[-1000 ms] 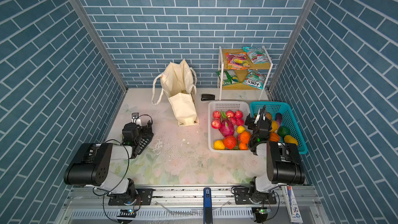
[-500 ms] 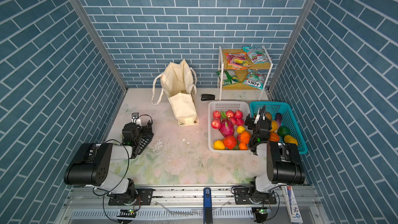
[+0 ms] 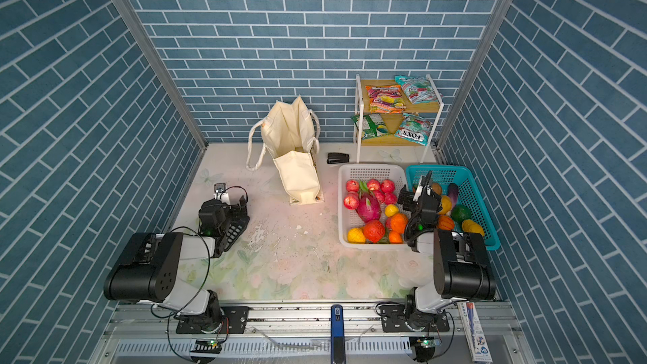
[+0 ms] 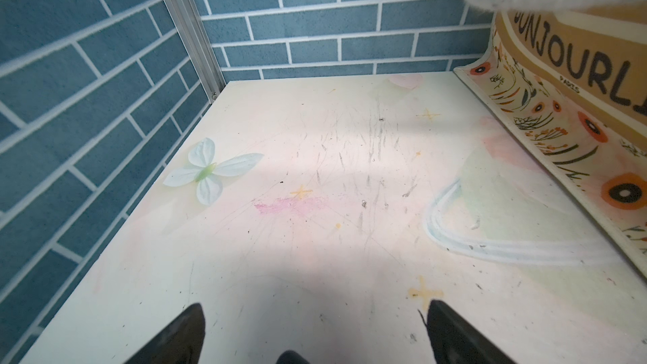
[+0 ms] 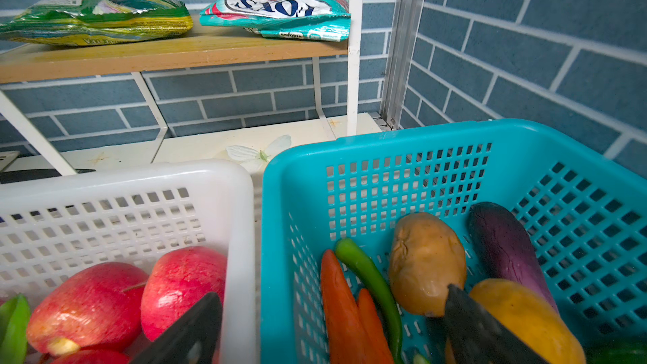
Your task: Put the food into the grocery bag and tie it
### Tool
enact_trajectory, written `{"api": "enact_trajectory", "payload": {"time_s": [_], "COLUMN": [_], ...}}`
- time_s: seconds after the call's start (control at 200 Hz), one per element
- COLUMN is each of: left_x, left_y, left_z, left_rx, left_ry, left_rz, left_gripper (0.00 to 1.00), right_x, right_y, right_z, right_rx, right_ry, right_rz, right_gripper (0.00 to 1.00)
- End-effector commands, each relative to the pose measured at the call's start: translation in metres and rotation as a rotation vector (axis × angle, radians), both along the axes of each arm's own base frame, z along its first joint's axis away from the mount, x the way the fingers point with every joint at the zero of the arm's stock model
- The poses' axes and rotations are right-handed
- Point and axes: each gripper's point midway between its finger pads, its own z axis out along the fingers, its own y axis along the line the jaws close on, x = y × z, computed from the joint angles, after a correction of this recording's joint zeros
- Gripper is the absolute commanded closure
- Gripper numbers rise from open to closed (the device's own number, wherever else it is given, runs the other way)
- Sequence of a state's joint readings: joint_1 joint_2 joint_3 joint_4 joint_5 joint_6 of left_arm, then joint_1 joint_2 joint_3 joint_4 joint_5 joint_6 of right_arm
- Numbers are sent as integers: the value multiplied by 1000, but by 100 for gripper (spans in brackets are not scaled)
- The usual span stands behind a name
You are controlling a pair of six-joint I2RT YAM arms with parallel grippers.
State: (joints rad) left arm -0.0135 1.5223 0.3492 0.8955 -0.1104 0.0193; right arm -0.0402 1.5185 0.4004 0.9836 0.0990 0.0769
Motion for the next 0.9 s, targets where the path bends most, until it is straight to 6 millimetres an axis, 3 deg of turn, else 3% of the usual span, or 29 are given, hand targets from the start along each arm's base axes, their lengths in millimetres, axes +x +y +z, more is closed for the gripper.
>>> {"api": "enact_trajectory", "payload": {"time_s": [0.0,0.235,0.36,0.445,0.515,0.575,0.71,0.82,0.895], "left_x": [5,5,2,-8,-21,-34,-72,-104,-118], "left_y": [-2,2,1,7,9,12,30,43,40], "left_z": [8,12,41,60,73,82,108,141,162], "left_rx": [9,4,4,-22,-40,-67,-117,-184,-243], "left_ry": [-21,-29,-4,4,14,28,81,124,171], "left_rz": [-4,13,1,49,76,104,248,381,402], "left_gripper": [0,1,7,9,11,12,19,31,32], "right_x": [-10,-9,-12,-20,-32,-38,-60,-71,-74], "right_y": [12,9,-5,-12,-22,-19,-17,-1,11], "right_z": [-38,-38,-18,2,21,41,59,73,82], "right_rx": [-10,5,4,13,89,149,330,359,427], "right_ry": [144,146,164,153,129,101,160,214,232], "right_rz": [65,58,-31,-78,-168,-168,-240,-236,-230], "right_gripper": [1,3,14,16,15,17,21,22,24]}}
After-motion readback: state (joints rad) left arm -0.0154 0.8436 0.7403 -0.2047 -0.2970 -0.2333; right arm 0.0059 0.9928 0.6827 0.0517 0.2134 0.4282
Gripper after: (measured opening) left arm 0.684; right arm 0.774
